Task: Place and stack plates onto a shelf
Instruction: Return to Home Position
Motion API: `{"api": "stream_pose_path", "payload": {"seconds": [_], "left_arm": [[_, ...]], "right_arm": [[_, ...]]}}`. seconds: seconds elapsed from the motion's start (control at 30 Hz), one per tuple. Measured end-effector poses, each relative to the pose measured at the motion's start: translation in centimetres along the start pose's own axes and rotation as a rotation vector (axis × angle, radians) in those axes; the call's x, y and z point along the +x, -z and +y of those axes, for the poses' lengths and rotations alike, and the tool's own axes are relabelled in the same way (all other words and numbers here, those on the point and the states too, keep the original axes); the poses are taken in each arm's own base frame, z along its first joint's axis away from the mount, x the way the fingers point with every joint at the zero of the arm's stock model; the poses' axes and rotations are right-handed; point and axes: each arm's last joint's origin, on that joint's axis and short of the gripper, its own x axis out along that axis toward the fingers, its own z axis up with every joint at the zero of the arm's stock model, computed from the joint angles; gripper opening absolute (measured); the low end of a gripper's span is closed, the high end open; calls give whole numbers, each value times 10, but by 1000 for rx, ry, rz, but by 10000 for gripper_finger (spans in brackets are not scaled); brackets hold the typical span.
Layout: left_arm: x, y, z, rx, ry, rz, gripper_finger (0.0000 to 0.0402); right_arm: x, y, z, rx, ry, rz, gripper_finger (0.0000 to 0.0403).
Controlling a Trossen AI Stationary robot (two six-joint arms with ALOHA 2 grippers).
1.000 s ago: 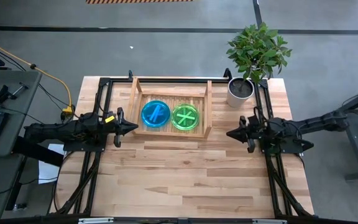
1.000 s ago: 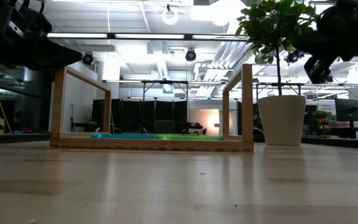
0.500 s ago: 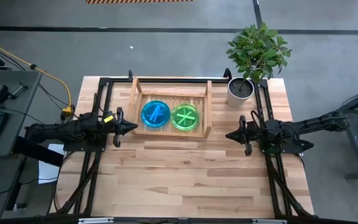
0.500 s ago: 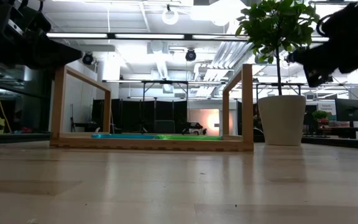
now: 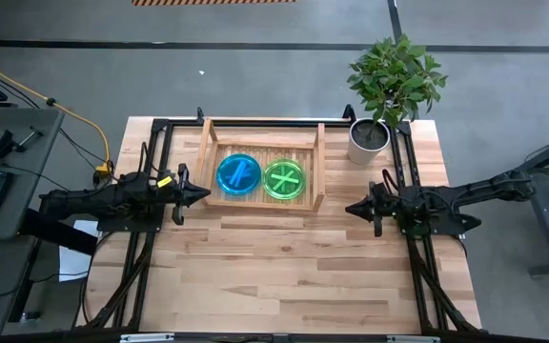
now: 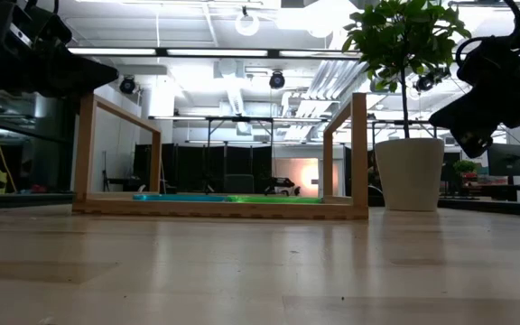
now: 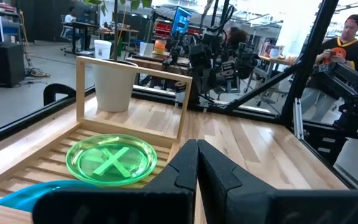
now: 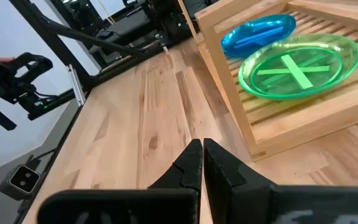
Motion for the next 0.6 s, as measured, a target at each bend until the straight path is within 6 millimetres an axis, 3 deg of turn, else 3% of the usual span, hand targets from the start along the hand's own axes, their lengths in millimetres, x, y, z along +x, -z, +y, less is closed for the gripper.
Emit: {"api": "stream_pose_path", "payload": {"seconds": [0.37,0.6], "left_arm": [[0,0,0,0,0,0,0],[0,0,0,0,0,1,0]], "right_arm": [[-2,-2,1,-2,-13,-19,0],[-12,-12,5,22,-86,-153,0]]}}
